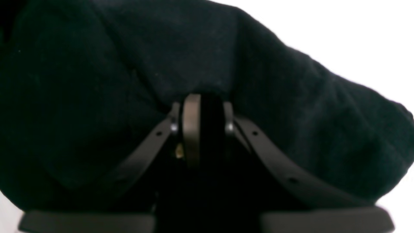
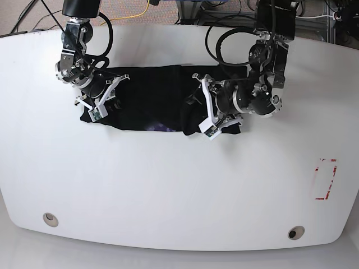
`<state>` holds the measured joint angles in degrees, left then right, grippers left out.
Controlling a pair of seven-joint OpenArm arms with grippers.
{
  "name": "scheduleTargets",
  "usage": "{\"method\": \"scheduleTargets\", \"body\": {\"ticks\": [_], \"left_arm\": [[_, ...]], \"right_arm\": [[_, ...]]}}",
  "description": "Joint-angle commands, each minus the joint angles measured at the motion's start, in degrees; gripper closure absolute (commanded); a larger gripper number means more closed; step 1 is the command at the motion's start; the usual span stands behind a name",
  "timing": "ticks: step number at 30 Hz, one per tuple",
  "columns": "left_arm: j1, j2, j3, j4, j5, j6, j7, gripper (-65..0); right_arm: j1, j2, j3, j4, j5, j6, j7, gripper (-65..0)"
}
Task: Layout the t-shirt on the table in an organized manner, then fold the t-shirt properly
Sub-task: 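Press the folded end down with the left gripper near the right gripper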
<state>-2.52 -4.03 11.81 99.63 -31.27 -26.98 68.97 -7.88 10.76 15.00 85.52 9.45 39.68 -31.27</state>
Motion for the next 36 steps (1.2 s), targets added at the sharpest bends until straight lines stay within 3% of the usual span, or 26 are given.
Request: {"method": "scheduleTargets", "body": {"ticks": [1, 13, 36], "left_arm": [[-0.86, -0.93, -0.6, 1.24, -0.6, 0.13, -1.32, -31.1], [-1.04, -1.9, -11.86, 0.89, -0.6, 0.13, -1.5, -31.1], [-0.07, -4.89, -8.96, -0.25, -0.51, 0.39, -1.23, -31.5]], "right_arm": [[-0.34, 0.27, -0.02, 0.24, -1.41, 0.32, -2.54, -8.1], [-0.25, 0.27, -0.1, 0.16, -1.41, 0.32, -2.54, -8.1], [-0.25, 0.18, -0.1, 0.24, -1.41, 0.32, -2.54, -8.1]]}}
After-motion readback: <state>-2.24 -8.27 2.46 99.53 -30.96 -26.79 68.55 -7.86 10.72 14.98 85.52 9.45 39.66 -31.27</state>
